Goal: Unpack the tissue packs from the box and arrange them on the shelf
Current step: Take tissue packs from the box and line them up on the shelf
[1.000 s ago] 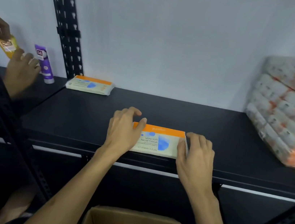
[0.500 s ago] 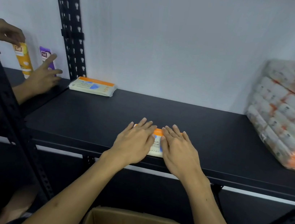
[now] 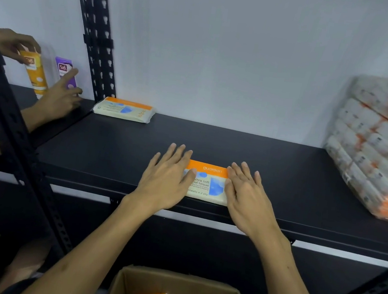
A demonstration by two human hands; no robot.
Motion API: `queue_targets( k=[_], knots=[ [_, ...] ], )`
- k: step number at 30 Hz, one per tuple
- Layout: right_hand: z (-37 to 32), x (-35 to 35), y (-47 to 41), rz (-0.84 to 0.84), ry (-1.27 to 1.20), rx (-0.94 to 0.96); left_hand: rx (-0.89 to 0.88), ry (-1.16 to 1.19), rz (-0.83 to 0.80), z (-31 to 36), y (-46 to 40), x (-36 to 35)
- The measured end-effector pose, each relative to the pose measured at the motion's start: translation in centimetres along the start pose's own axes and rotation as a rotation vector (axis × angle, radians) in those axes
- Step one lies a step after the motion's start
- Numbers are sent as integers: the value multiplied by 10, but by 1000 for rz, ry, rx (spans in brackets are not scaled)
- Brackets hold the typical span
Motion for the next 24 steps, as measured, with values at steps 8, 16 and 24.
queue_targets(
  k=[8, 16, 24],
  knots=[
    [-27, -11, -5, 1, 67, 89, -221, -32, 11, 29, -2, -15],
    [-15, -8, -2, -42, 54, 99, -195, -52, 31, 22, 5, -16],
    [8, -2, 7, -70, -35, 29, -115, -3, -18, 16, 11, -13]
  ],
)
Point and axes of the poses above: each hand's wrist, its own y-axis away from the middle knuckle, its own x-axis out of the back of the hand, z = x × y, the point moved 2 cm from there along -y, towards the middle knuckle, and after that the axes turned 9 degrees about -x, right-handed, at the moved point
